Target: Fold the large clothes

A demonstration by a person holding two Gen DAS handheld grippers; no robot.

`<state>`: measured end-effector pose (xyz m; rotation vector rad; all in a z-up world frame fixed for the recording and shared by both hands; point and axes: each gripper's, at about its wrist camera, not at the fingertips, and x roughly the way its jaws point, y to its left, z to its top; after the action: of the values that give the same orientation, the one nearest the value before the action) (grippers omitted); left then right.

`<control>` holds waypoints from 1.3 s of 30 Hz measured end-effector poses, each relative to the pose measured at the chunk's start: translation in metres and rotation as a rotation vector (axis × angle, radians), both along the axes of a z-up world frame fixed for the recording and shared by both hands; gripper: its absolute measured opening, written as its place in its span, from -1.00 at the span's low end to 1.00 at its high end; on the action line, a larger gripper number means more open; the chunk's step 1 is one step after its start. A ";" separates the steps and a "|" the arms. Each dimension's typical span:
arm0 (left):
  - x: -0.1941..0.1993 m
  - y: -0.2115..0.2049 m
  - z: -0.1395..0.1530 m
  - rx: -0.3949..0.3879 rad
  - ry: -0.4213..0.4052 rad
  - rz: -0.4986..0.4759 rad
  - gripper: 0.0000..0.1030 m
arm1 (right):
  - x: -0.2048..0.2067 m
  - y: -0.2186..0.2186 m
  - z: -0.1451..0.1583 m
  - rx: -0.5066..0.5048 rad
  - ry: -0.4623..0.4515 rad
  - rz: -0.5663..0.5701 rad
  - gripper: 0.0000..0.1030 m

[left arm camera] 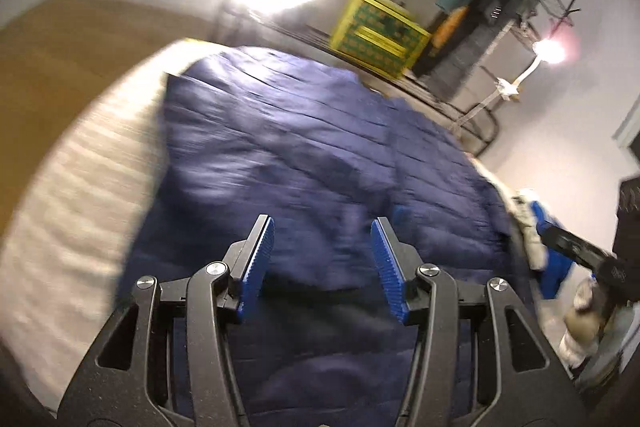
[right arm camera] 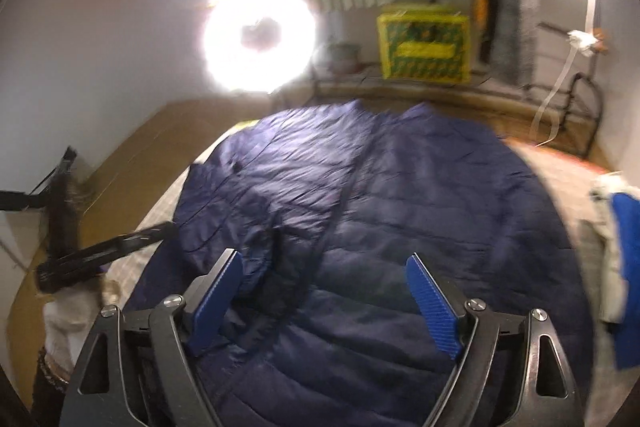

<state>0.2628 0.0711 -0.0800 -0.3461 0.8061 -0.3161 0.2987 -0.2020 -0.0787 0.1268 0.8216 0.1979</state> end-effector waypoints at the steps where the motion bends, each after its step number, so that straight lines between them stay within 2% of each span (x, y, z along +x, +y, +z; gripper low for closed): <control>1: -0.003 0.009 0.001 0.022 -0.005 0.015 0.00 | 0.017 0.008 -0.014 0.017 0.042 0.014 0.67; 5: -0.008 0.039 -0.003 0.122 -0.017 0.067 0.00 | 0.056 0.023 -0.057 0.069 0.162 0.009 0.66; 8: -0.002 0.052 -0.013 0.161 0.000 0.088 0.00 | 0.081 0.030 -0.091 0.111 0.250 -0.005 0.66; 13: 0.015 0.066 -0.030 0.198 0.011 0.118 0.00 | 0.107 0.049 -0.115 0.123 0.293 0.035 0.54; 15: 0.025 0.069 -0.039 0.191 0.028 0.118 0.00 | 0.115 0.060 -0.118 0.087 0.301 0.067 0.30; 16: 0.031 0.071 -0.043 0.179 0.039 0.119 0.00 | 0.121 0.064 -0.121 0.061 0.308 0.079 -0.08; 17: 0.035 0.072 -0.047 0.171 0.048 0.122 0.00 | 0.125 0.066 -0.122 0.061 0.320 0.093 -0.54; 19: 0.044 0.074 -0.052 0.162 0.057 0.130 0.00 | 0.131 0.065 -0.120 0.084 0.321 0.109 -0.82; 20: 0.048 0.074 -0.054 0.158 0.059 0.133 0.00 | 0.133 0.065 -0.117 0.075 0.305 0.109 -0.90; 24: 0.062 0.072 -0.058 0.140 0.048 0.148 -0.02 | 0.142 0.057 -0.092 0.011 0.203 0.092 -0.92; 31: 0.088 0.052 -0.062 0.178 0.045 0.129 -0.05 | 0.174 0.008 -0.053 0.031 0.086 -0.014 -0.92; 33: 0.095 0.045 -0.066 0.198 0.067 0.099 -0.05 | 0.180 -0.010 -0.044 0.022 0.046 -0.052 -0.92; 35: 0.101 0.039 -0.074 0.204 0.081 0.096 -0.05 | 0.187 -0.038 -0.042 0.013 0.035 -0.118 -0.92; 39: 0.108 0.032 -0.089 0.231 0.101 0.099 -0.05 | 0.201 -0.082 -0.058 -0.002 0.067 -0.232 -0.92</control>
<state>0.3707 0.1029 -0.1692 -0.1851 0.9118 -0.1109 0.5000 -0.2844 -0.1367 0.2265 0.8667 -0.0262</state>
